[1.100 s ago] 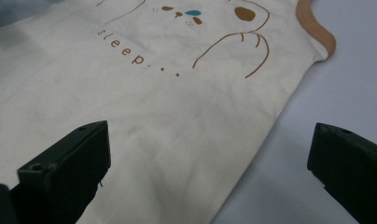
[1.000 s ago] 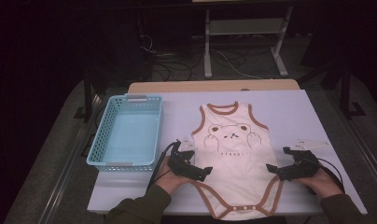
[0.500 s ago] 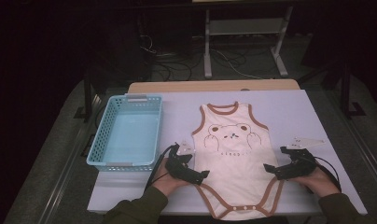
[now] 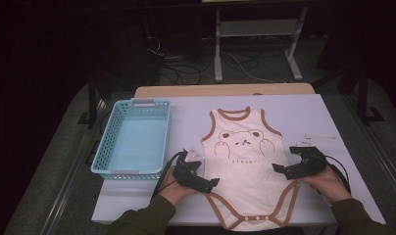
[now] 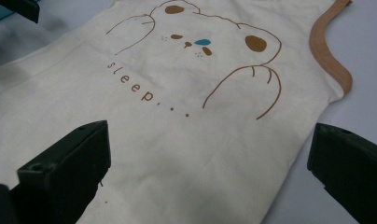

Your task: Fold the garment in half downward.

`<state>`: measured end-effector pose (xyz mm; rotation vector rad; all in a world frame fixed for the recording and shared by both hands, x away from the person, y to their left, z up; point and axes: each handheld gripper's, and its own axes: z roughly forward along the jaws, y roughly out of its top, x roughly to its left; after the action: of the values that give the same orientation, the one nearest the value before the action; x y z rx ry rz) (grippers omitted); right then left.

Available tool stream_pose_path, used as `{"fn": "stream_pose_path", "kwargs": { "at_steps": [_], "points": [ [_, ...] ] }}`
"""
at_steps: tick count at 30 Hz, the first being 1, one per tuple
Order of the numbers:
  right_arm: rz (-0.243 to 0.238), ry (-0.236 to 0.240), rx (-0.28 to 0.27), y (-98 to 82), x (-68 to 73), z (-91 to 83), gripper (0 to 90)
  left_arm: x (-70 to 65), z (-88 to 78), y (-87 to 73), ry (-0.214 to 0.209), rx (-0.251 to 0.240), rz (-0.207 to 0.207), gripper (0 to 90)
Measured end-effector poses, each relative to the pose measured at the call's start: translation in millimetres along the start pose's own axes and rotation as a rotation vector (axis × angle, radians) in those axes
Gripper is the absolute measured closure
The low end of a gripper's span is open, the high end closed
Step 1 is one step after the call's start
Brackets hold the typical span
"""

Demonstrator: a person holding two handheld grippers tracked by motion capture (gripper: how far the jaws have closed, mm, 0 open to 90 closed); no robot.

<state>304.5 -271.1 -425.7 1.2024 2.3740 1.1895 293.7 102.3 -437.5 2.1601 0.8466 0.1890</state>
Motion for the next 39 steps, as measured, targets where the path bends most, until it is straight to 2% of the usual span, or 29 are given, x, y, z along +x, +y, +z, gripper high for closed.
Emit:
{"fn": "stream_pose_path", "kwargs": {
  "at_steps": [10,17,20,21,28,39],
  "points": [
    [0.005,-0.004,-0.001,9.5,-5.4,7.8,0.0,-0.2,-0.1,0.6,-0.002,-0.002,-0.001,0.0],
    [0.015,-0.008,-0.011,20.2,-9.3,16.5,0.0,0.2,1.6,0.7,-0.008,0.008,0.008,0.0],
    [0.015,-0.011,-0.013,25.7,-11.1,20.3,0.0,-1.1,2.3,1.1,-0.008,-0.008,-0.009,0.0],
    [0.019,-0.010,-0.014,27.7,-11.3,21.3,0.0,-0.2,1.5,1.1,-0.009,0.000,0.002,0.0],
    [0.020,-0.019,-0.036,38.9,-15.7,27.0,0.0,0.1,1.1,1.4,-0.010,-0.003,0.001,0.0],
    [0.021,-0.031,-0.038,46.4,-22.5,36.5,0.0,0.0,0.8,2.0,-0.012,-0.008,-0.003,0.0]
  ]
}}
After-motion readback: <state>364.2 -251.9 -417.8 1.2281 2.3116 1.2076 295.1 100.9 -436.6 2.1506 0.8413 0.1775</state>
